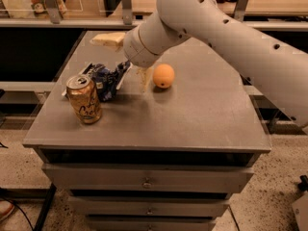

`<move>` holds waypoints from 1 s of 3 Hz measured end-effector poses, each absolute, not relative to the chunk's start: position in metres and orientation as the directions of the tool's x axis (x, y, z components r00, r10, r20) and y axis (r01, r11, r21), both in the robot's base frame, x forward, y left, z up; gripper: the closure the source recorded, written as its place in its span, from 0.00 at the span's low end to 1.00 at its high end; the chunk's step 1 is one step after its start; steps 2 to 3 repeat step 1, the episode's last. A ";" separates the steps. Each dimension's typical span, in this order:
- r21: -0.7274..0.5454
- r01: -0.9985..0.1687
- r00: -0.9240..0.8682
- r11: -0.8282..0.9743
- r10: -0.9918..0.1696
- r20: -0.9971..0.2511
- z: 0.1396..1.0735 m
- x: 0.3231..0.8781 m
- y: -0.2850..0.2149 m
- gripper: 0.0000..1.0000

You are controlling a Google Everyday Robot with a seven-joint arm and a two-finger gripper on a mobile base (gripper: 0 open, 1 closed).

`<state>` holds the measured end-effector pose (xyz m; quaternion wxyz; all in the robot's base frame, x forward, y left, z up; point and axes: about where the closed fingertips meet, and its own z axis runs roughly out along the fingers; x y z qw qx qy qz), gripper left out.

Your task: Move blue chip bag near orange can

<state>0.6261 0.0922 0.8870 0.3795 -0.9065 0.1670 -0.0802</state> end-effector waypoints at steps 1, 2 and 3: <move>-0.715 -0.242 0.931 -0.656 -0.364 0.019 0.887 0.626 0.092 0.00; -0.715 -0.242 0.931 -0.656 -0.364 0.019 0.887 0.626 0.092 0.00; -0.715 -0.242 0.931 -0.656 -0.364 0.019 0.887 0.626 0.092 0.00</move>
Offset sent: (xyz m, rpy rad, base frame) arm 0.0000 0.0000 0.0000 0.0000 0.0000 0.0000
